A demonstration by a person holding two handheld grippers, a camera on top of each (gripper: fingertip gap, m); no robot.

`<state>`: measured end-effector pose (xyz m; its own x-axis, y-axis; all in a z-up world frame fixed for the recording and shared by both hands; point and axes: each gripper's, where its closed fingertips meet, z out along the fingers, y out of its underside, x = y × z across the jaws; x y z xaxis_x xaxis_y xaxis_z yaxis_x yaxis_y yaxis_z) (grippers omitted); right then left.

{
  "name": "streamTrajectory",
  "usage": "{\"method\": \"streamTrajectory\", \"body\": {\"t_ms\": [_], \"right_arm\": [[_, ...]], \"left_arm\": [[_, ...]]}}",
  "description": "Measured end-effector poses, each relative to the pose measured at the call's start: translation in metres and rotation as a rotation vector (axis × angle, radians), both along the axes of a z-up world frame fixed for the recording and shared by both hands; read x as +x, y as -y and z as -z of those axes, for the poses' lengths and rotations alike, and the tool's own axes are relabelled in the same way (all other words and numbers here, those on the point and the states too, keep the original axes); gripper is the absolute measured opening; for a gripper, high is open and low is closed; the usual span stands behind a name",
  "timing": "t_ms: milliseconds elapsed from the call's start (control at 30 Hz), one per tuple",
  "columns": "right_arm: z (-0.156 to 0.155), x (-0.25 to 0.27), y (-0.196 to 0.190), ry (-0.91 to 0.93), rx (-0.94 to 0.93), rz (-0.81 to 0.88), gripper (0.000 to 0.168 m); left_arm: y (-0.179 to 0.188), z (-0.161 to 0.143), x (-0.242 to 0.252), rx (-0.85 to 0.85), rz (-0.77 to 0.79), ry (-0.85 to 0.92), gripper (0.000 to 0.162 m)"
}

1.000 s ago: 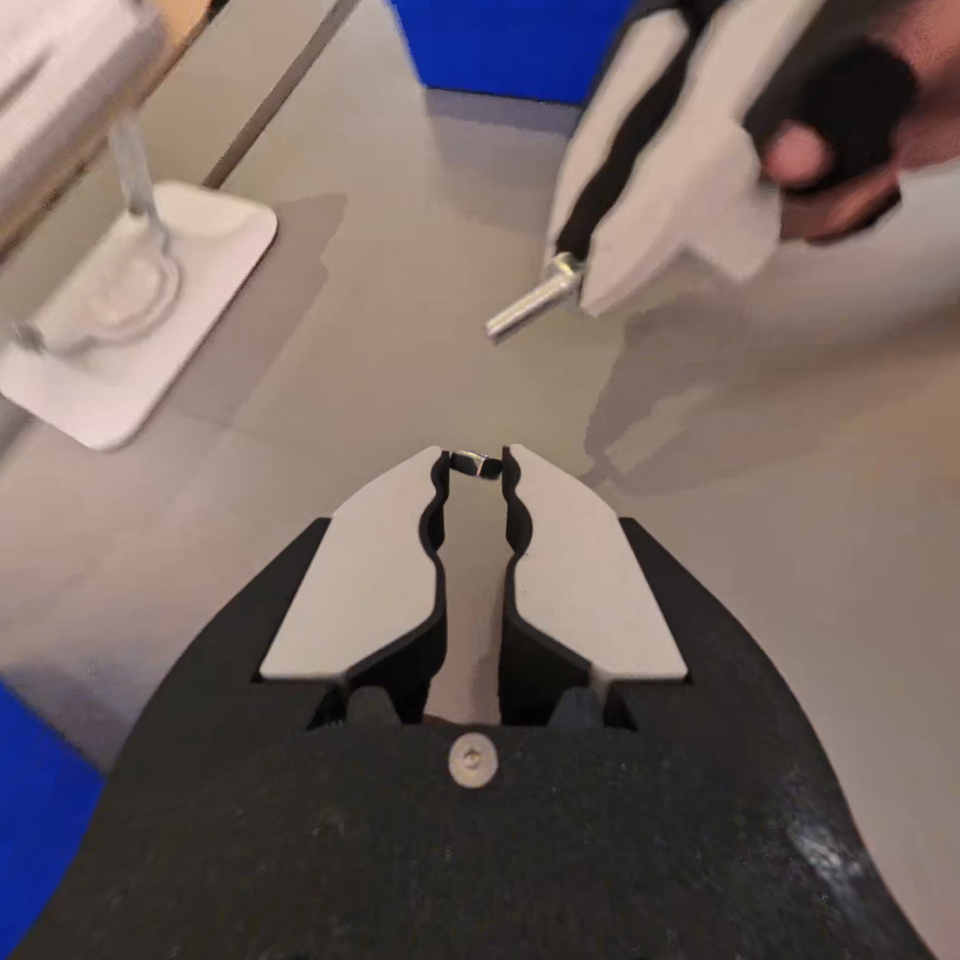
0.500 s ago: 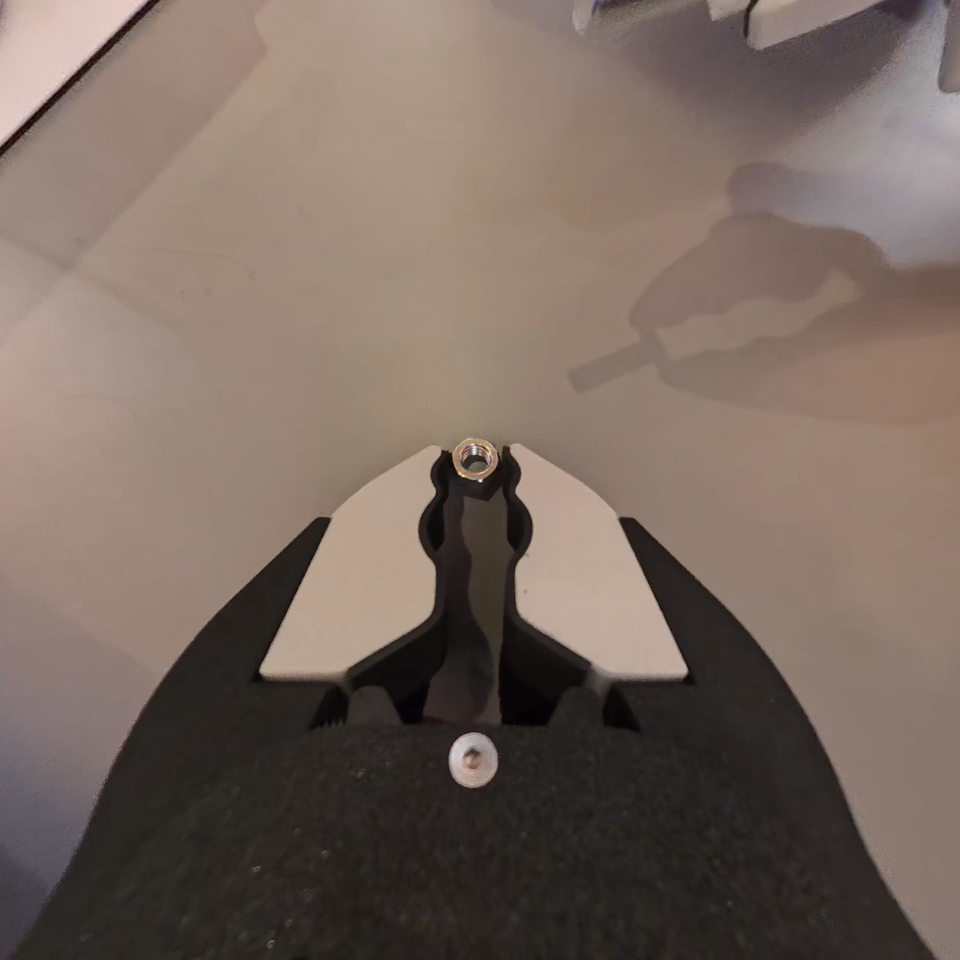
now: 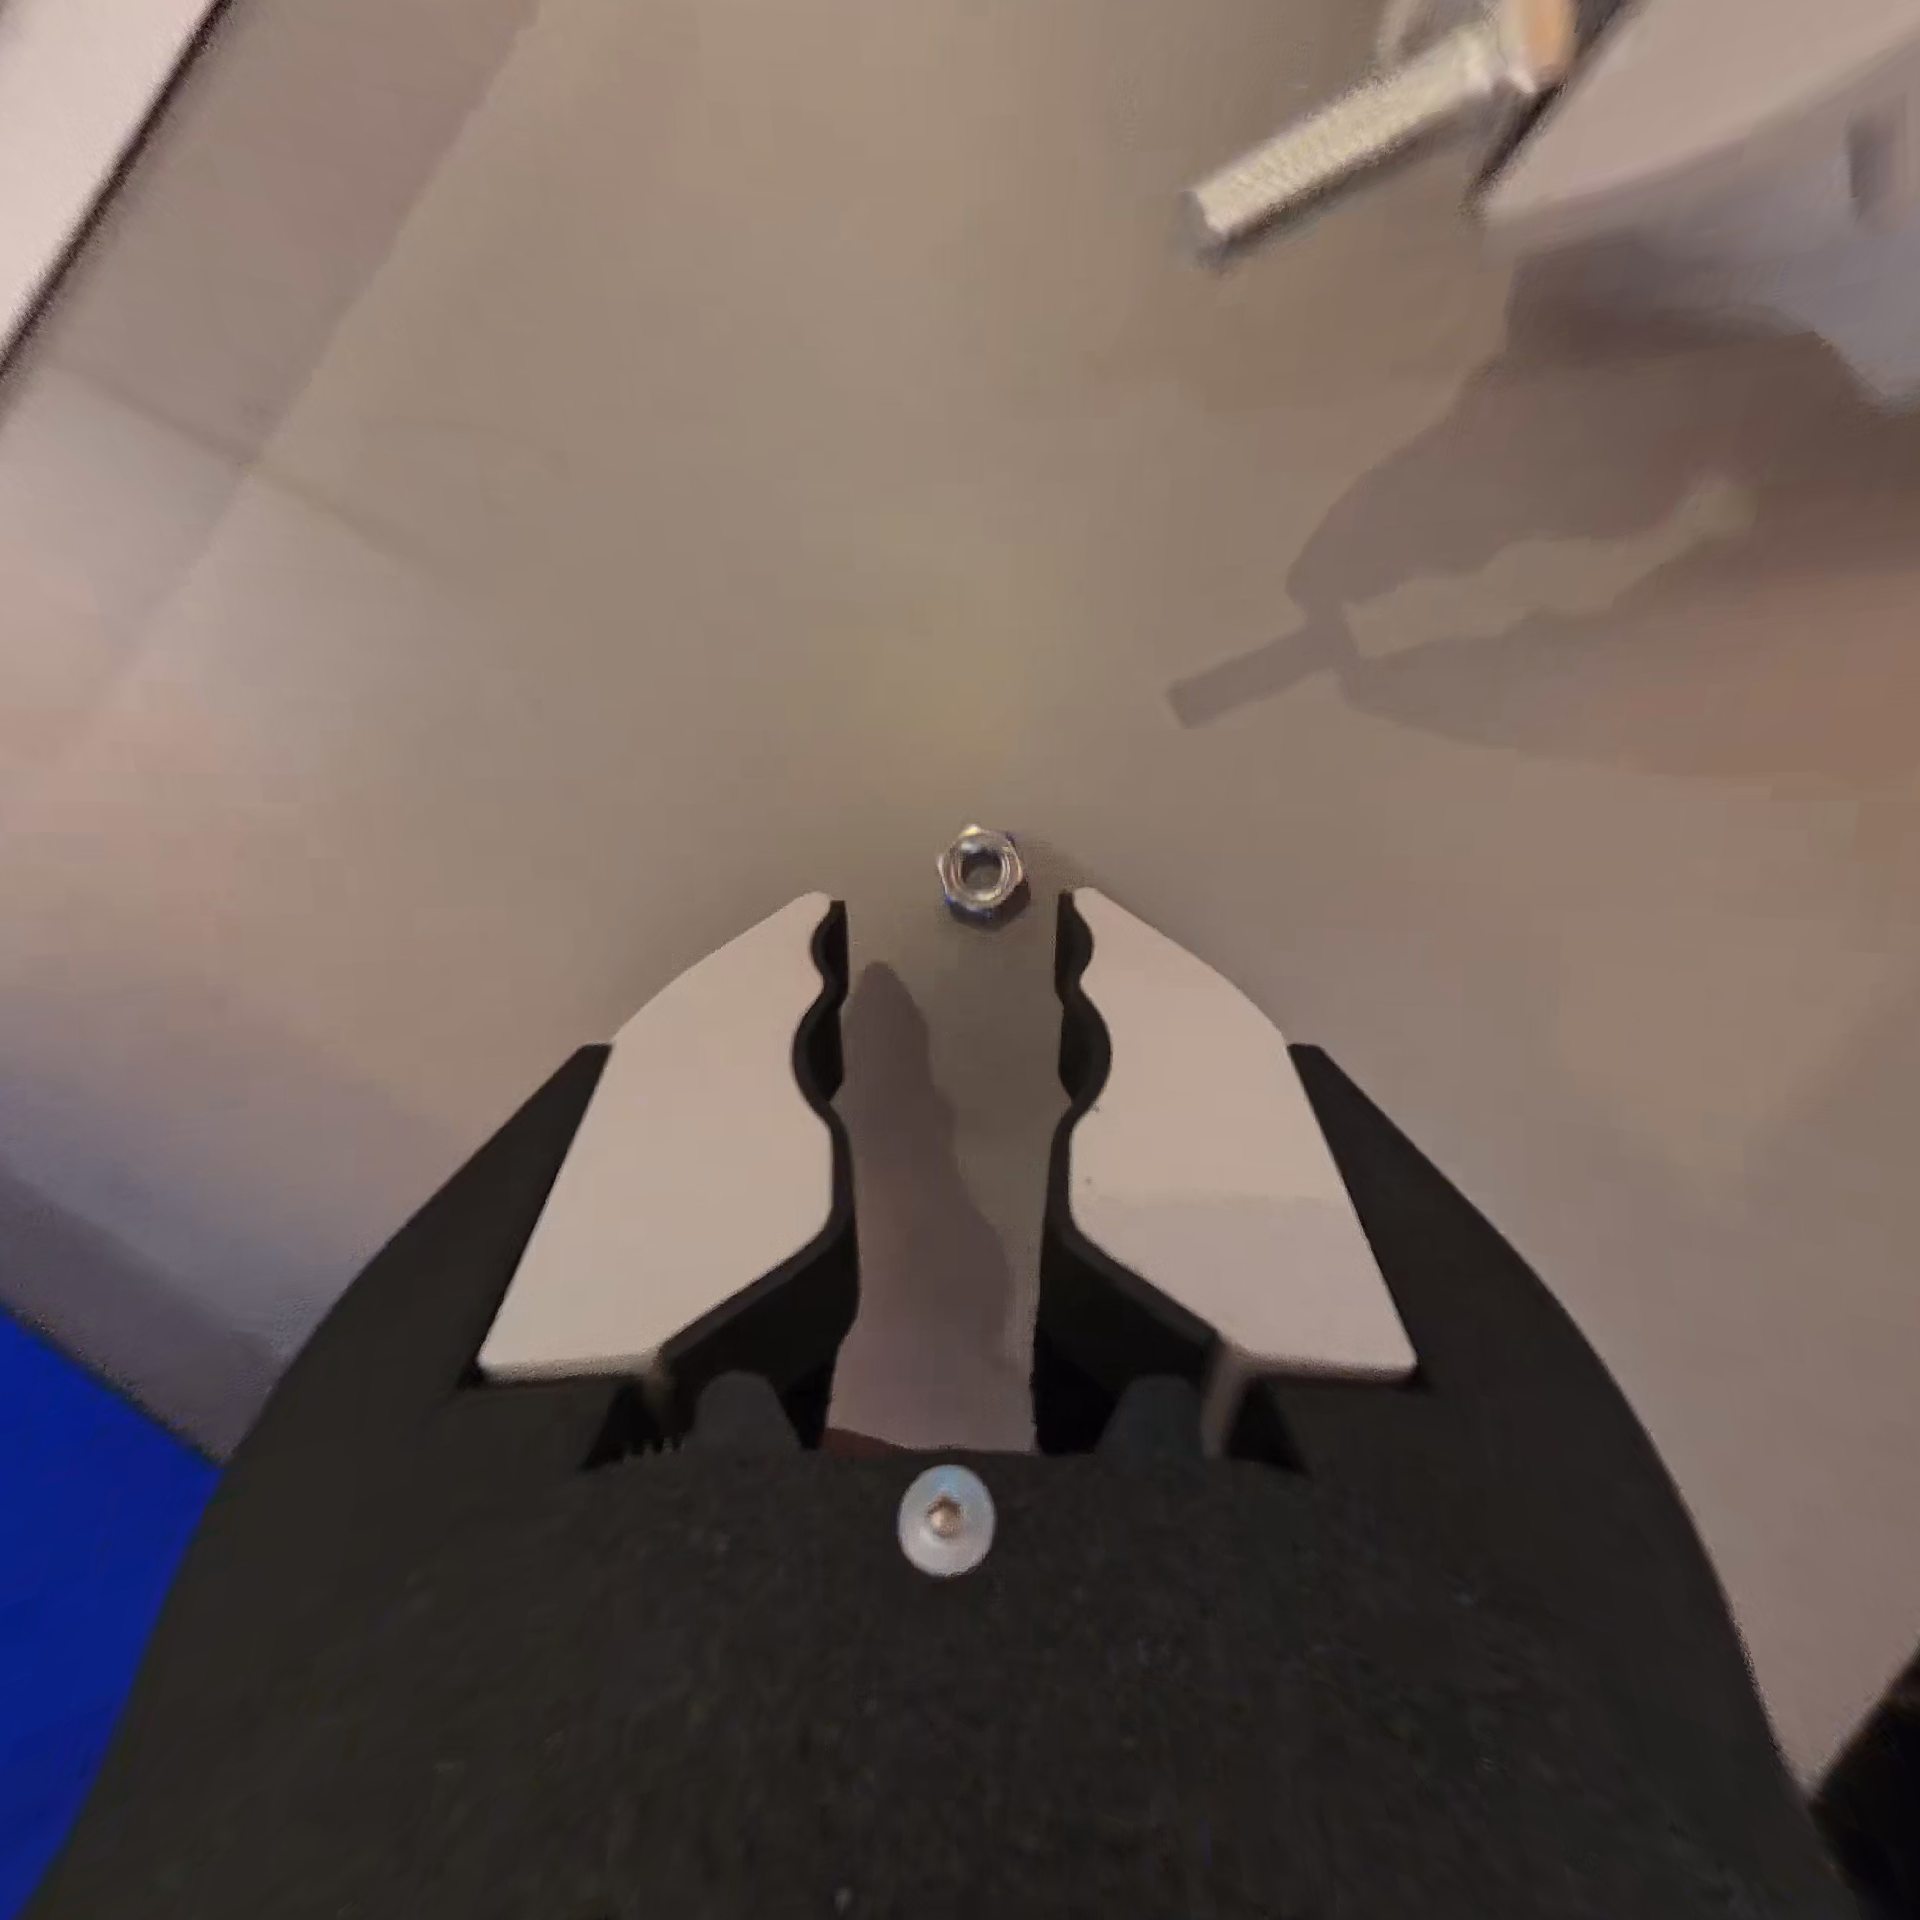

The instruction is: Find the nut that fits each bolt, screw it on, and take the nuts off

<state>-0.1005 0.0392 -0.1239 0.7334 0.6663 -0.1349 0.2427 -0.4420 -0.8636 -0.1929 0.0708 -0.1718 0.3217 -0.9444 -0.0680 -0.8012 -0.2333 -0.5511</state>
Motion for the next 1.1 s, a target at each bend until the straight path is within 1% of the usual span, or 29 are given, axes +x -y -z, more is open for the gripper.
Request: {"method": "streamTrajectory", "body": {"t_ms": [67,133,233,333,433,467,500,600,667,733,800,900,967,1033,1100], "right_arm": [[0.0,0.002,0.001,0.007,-0.002,0.004,0.018],[-0.002,0.003,0.001,0.005,0.003,0.005,0.018],[-0.003,0.003,0.002,-0.003,0.004,0.001,0.018],[-0.002,0.002,0.003,0.0,0.002,-0.006,0.018],[0.0,0.002,0.004,0.004,0.0,-0.011,0.018],[0.0,0.003,0.004,0.005,-0.001,-0.013,0.018],[0.001,0.003,0.005,0.006,-0.003,-0.017,0.018],[0.003,0.003,0.007,0.009,0.006,-0.038,0.018],[0.002,0.001,0.009,0.02,0.032,-0.068,0.018],[0.001,-0.001,0.011,0.043,0.063,-0.095,0.018],[-0.004,-0.005,0.012,0.071,0.109,-0.132,0.018],[-0.017,-0.015,0.011,0.098,0.182,-0.215,0.018],[-0.029,-0.023,0.006,0.089,0.24,-0.262,0.018],[-0.047,-0.032,0.0,0.074,0.326,-0.287,0.018],[-0.068,-0.041,-0.007,0.074,0.446,-0.286,0.018]], "left_arm": [[-0.003,0.005,0.004,-0.097,-0.087,-0.004,0.036],[-0.002,0.007,0.009,-0.15,-0.13,0.002,0.036],[-0.007,0.008,0.009,-0.128,-0.176,-0.044,0.032],[0.0,0.015,0.009,-0.16,-0.166,-0.096,0.032],[0.003,0.022,0.007,-0.142,-0.155,-0.151,0.032],[0.002,0.022,0.007,-0.128,-0.154,-0.155,0.02],[0.002,0.022,0.007,-0.124,-0.153,-0.161,0.017],[0.002,0.022,0.007,-0.128,-0.134,-0.157,0.017],[0.001,0.021,0.008,-0.149,-0.112,-0.117,0.017],[-0.001,0.013,0.013,-0.224,-0.106,0.026,0.016],[0.0,-0.012,0.023,-0.341,-0.063,0.259,0.017],[0.004,-0.072,0.025,-0.536,0.04,0.656,0.017],[0.007,-0.112,0.016,-0.662,0.109,0.877,0.017],[0.009,-0.136,0.008,-0.732,0.151,0.992,0.017],[0.011,-0.144,0.005,-0.768,0.17,1.026,0.016]]}}
